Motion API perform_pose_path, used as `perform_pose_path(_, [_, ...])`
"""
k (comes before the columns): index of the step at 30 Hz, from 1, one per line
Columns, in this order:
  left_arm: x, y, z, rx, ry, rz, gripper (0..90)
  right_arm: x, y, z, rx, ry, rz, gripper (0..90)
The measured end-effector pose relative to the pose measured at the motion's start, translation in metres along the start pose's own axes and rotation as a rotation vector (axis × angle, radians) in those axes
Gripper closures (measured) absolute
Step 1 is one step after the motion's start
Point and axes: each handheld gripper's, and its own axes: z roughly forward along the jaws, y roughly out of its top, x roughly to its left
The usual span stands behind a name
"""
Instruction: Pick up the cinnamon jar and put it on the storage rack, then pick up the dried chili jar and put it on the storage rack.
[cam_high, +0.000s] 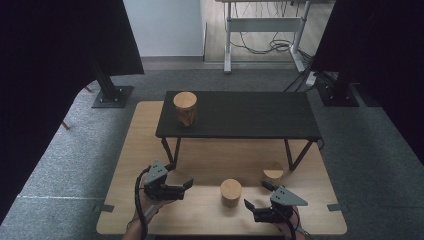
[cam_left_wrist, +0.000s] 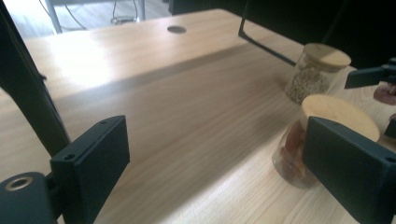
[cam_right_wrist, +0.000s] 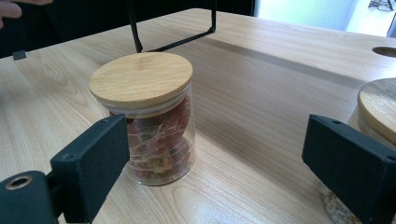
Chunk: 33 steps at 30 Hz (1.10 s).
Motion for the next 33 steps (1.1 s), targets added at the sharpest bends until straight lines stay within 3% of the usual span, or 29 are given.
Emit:
perform_pose_path(13, [0.01, -0.018, 0.007, 0.038, 0.022, -0.043, 7.5, 0.003, -0.001, 0.003, 0.022, 0.021, -0.018, 6.9])
perform_pose_path(33, [0.01, -0.021, 0.013, 0.056, 0.014, -0.033, 7.4, 0.001, -0.001, 0.002, 0.016, 0.033, -0.009, 6.6])
